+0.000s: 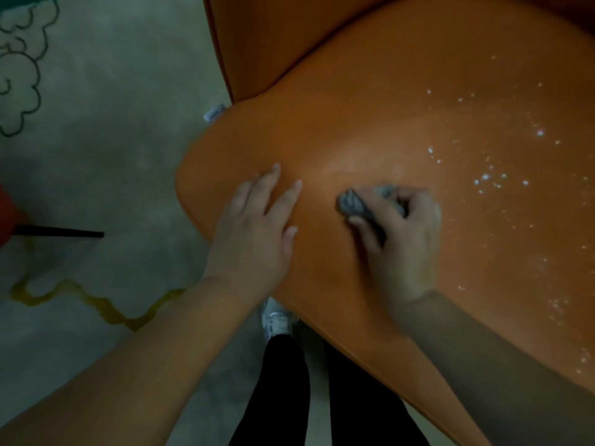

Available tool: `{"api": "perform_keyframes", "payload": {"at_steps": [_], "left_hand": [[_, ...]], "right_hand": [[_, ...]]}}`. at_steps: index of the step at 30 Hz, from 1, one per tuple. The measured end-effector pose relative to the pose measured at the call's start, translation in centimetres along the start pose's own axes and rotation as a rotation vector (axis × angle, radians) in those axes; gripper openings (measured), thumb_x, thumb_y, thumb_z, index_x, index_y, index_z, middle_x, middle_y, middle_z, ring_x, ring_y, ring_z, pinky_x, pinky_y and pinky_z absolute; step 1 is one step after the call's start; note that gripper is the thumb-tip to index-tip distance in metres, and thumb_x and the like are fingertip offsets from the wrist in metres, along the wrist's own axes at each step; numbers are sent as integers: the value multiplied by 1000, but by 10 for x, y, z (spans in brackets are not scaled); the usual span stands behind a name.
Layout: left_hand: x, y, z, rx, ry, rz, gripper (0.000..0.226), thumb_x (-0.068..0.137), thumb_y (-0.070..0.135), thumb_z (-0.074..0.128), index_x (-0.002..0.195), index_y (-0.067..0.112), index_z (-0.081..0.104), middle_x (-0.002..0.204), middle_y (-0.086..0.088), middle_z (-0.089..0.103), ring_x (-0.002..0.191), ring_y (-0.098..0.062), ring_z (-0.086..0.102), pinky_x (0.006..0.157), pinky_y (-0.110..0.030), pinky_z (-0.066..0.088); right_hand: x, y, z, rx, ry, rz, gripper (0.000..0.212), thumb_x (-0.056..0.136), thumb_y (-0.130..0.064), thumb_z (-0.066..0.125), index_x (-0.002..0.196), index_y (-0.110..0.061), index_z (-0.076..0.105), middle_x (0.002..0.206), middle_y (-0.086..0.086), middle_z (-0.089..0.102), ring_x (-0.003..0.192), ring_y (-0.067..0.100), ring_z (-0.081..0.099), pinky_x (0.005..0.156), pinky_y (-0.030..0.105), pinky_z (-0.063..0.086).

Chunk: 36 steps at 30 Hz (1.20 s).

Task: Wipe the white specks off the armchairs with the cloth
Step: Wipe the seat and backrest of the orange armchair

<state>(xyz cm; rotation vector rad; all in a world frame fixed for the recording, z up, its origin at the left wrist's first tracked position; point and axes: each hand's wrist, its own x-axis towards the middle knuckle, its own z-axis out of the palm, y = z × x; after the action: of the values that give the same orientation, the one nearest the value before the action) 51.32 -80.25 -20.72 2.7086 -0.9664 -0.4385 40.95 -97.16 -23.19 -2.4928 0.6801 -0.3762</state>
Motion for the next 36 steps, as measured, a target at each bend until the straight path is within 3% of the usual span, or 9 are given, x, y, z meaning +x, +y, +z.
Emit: {"api": "perform_keyframes", "payload": {"at_steps": [4,8,12,16,18,21,24,29,36], "left_hand": [[11,25,6,-2,-37,50,58,92,31,55,147,27,35,158,-3,21,143,-28,19,114,-51,25],[25,41,10,15,-26,107,58,93,33,56,147,27,35,158,-3,21,144,-26,17,117,-48,19],[40,51,7,35,-15,120,58,94,32,55,147,26,34,158,-3,20,144,-26,17,116,-48,18],[53,60,7,62,-44,119,57,94,32,53,148,25,34,158,-3,20,144,-26,17,114,-49,20],[60,63,7,71,-42,125,57,93,32,54,147,25,35,158,-3,22,143,-27,19,114,-49,21],[71,66,7,70,-28,136,57,92,32,56,145,23,39,156,-5,25,140,-29,25,112,-51,28],[78,72,6,68,-34,121,57,93,33,55,146,24,37,157,-4,24,140,-28,23,111,-50,28],[89,78,5,47,-37,103,56,94,33,52,147,25,35,157,-3,22,140,-28,22,109,-54,30],[111,88,4,22,-28,78,55,94,33,52,146,27,36,157,-1,22,139,-27,19,110,-54,25]], "right_hand": [[-6,13,-5,-38,-33,-135,31,88,-31,68,119,-24,68,99,14,51,89,28,46,80,29,33],[27,32,-8,-45,70,30,30,86,-28,70,116,-26,69,101,13,51,92,30,47,82,25,33],[-2,30,-17,-48,116,81,34,85,-22,72,118,-24,68,101,14,51,92,28,45,82,23,29],[3,36,-22,-27,-26,-73,32,86,-23,69,118,-25,68,97,12,51,87,27,45,77,34,40],[36,48,-24,-34,-1,-91,29,86,-28,66,116,-26,69,95,14,52,86,30,48,74,37,42],[67,64,-28,-37,100,-7,28,86,-27,67,114,-24,70,99,14,53,91,28,46,76,34,41],[38,64,-33,-44,131,110,33,86,-21,70,118,-26,68,104,11,51,96,12,34,82,19,30],[27,62,-33,-32,33,26,31,86,-28,66,117,-26,68,97,11,50,89,22,42,79,27,35],[72,81,-36,-52,137,131,32,85,-24,70,117,-29,68,103,9,49,96,18,38,81,24,33]]}}
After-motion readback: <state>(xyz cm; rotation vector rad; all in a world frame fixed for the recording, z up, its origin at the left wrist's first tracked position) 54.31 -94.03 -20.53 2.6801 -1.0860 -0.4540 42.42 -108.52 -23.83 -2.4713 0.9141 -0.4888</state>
